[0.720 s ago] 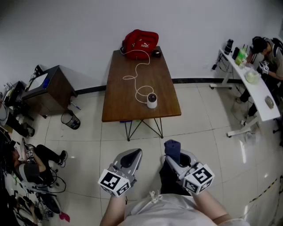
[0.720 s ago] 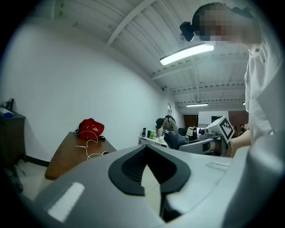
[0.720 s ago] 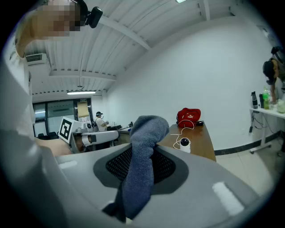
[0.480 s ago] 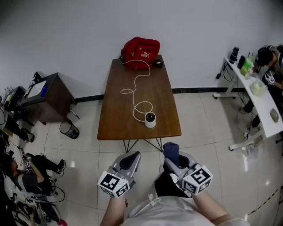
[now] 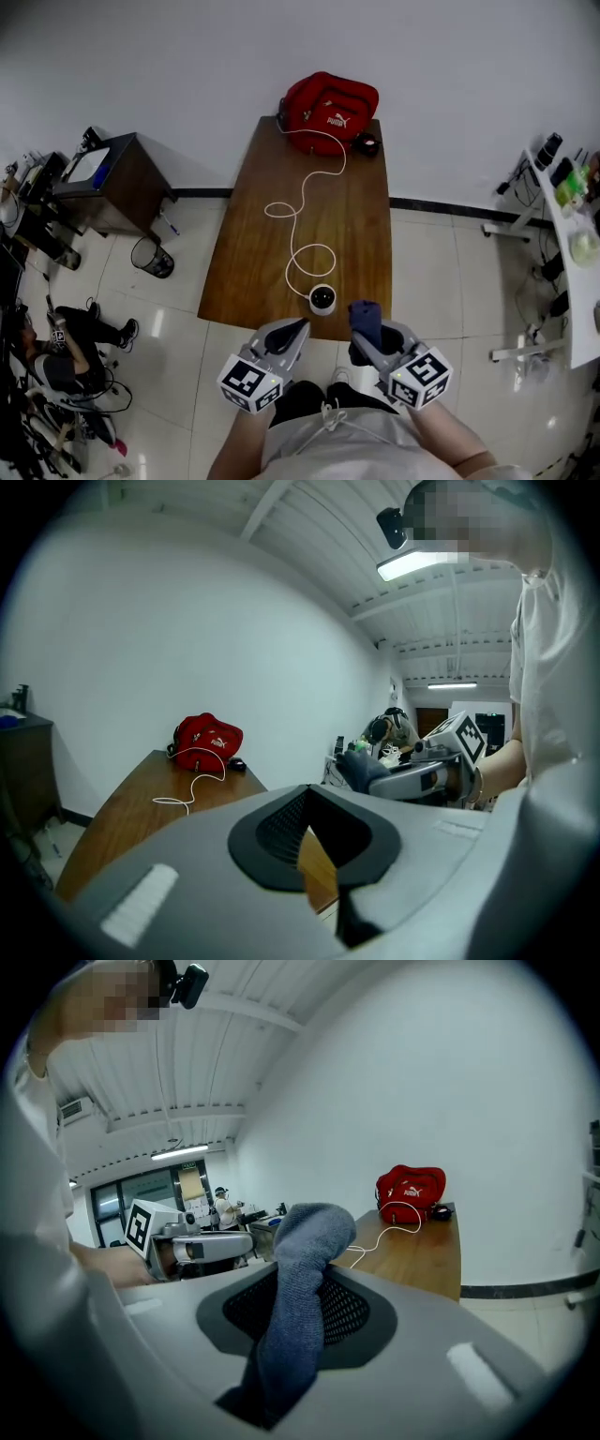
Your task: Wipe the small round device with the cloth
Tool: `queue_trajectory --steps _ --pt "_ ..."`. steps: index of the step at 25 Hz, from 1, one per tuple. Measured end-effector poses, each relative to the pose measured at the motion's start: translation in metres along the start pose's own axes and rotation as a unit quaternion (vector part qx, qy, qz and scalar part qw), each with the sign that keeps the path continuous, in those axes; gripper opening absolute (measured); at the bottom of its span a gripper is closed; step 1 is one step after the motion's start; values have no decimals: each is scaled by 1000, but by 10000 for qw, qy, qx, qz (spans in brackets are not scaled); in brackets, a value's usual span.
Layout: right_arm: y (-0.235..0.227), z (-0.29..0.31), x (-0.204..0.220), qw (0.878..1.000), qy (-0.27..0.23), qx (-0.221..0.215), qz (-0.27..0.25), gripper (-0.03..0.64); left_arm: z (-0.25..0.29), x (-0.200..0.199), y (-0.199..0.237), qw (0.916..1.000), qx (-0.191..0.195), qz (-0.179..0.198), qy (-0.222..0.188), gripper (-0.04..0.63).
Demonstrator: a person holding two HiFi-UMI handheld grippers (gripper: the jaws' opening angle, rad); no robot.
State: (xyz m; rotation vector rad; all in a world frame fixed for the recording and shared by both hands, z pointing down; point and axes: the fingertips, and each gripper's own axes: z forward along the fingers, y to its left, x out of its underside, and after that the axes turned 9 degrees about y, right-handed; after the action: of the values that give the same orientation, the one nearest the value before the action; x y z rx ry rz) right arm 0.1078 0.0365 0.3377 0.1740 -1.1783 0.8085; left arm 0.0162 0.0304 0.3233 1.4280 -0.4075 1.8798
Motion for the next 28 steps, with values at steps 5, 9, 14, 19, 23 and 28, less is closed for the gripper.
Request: queue_trajectory --steps 5,9,14,19,23,28 --pt "-25 24 22 9989 396 -44 243 114 26 26 21 9991 -150 -301 261 6" --pt "-43 51 28 9960 821 75 355 114 43 40 41 9968 -89 -528 592 6" --pt "-73 103 19 9939 1070 103 246 114 80 49 67 9950 -7 -629 771 6" --pt "-102 151 17 9935 970 -121 590 114 111 74 83 9923 -2 -744 986 6" --pt "-117 178 32 9894 1142 -202 873 112 116 93 93 9907 -9 -885 1036 6" --pt "-137 191 70 9735 1463 -177 1750 107 114 94 97 9898 111 -1105 892 6"
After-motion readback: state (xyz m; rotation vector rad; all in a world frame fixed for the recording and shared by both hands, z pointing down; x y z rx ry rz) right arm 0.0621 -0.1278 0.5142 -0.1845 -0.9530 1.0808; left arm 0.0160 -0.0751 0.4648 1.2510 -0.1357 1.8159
